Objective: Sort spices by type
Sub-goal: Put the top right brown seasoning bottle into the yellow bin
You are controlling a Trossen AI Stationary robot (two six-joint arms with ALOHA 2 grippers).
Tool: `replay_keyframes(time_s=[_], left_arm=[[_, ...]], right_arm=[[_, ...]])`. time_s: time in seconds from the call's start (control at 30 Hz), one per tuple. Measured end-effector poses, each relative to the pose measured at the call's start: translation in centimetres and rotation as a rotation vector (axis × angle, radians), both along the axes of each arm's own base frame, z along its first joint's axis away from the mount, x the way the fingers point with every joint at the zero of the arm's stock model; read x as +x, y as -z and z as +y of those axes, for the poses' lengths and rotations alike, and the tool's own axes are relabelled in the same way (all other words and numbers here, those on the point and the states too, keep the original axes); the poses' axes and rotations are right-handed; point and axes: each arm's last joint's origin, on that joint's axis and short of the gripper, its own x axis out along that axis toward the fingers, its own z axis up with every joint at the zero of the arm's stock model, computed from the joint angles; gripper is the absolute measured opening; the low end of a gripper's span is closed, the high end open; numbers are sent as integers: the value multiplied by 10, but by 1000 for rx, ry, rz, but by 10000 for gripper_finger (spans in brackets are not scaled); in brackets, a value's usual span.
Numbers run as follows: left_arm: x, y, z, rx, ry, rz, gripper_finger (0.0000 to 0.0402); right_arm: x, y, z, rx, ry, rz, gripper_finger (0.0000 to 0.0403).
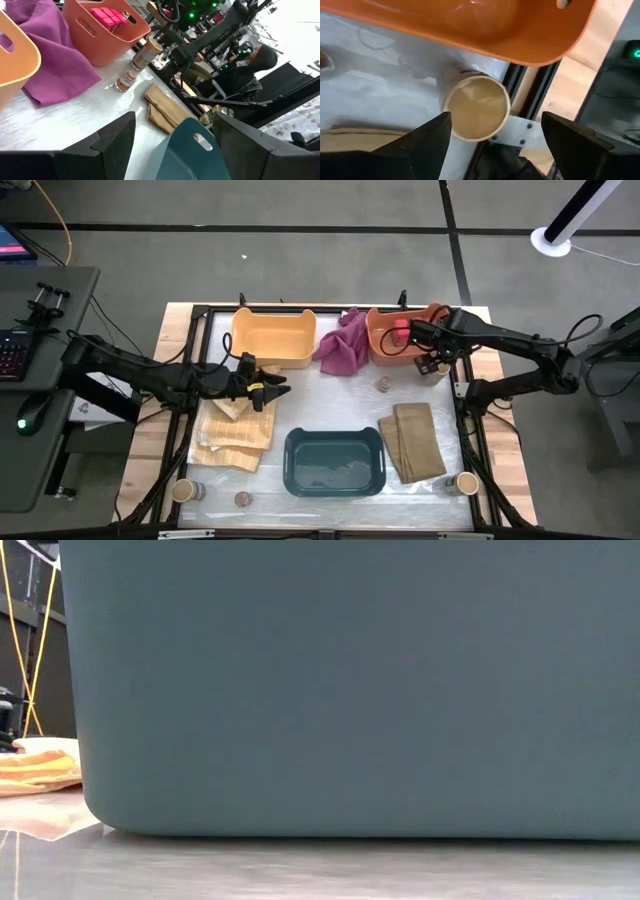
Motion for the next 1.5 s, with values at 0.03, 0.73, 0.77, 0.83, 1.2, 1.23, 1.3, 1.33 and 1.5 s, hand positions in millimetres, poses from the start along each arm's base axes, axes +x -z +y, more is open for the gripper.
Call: replay_keyframes(time_s=[0.03, 0.73, 0.77, 0.83, 1.2, 1.23, 1.3, 1.33, 1.5], left_arm=[[0, 0, 0, 4, 1, 1, 249], [0, 0, 0, 67, 23, 13, 249], [0, 0, 0, 66, 23, 12, 249], [0, 0, 0, 67, 23, 13, 249], [0, 0, 0, 58, 22, 11, 249], [0, 0, 0, 58, 22, 11, 249], [0, 0, 0, 58, 22, 11, 249], [0, 0, 0, 58, 22, 11, 249], [0, 0, 0, 59, 22, 11, 249]], right_arm=[[0, 0, 1, 19, 1, -7, 305], [-12, 2, -31, 168, 65, -170, 305], [-13, 2, -32, 167, 68, -172, 305], [-16, 2, -35, 167, 88, -173, 305], [-19, 2, -42, 122, 71, -148, 305], [-19, 2, -41, 125, 70, -151, 305], [-19, 2, -41, 133, 67, -157, 305], [-19, 2, -41, 139, 57, -159, 305], [-19, 2, -41, 143, 40, -158, 311]])
